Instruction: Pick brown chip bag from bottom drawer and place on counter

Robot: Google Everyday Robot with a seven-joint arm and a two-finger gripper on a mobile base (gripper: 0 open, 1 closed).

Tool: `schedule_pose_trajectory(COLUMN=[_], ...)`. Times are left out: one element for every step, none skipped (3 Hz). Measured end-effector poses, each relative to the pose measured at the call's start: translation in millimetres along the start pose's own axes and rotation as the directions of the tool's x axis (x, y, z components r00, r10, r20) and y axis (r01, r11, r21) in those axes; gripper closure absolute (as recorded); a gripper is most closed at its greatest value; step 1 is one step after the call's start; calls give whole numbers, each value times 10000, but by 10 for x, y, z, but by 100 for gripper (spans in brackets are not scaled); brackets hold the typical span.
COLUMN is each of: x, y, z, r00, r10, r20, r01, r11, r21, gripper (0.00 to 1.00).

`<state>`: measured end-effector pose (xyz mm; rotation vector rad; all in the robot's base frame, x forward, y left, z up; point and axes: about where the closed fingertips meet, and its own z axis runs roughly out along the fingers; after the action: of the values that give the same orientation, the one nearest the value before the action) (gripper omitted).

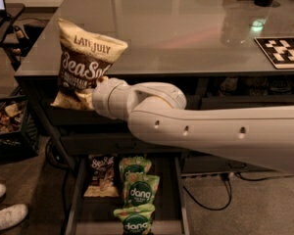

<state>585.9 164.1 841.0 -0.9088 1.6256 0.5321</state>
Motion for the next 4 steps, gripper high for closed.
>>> schedule_pose_trajectory(x=[-252, -397, -485, -538], y=[-195, -392, -599, -636], z=[-136, -104, 38, 44], r00=[9996, 9992, 9971, 9965], r10=[-263, -358, -368, -361], r20=[64, -200, -660, -753], r01=[260, 372, 427, 432], r11=[9986, 9966, 9950, 9945], r21=[471, 741, 905, 957], gripper=[100, 100, 100, 100])
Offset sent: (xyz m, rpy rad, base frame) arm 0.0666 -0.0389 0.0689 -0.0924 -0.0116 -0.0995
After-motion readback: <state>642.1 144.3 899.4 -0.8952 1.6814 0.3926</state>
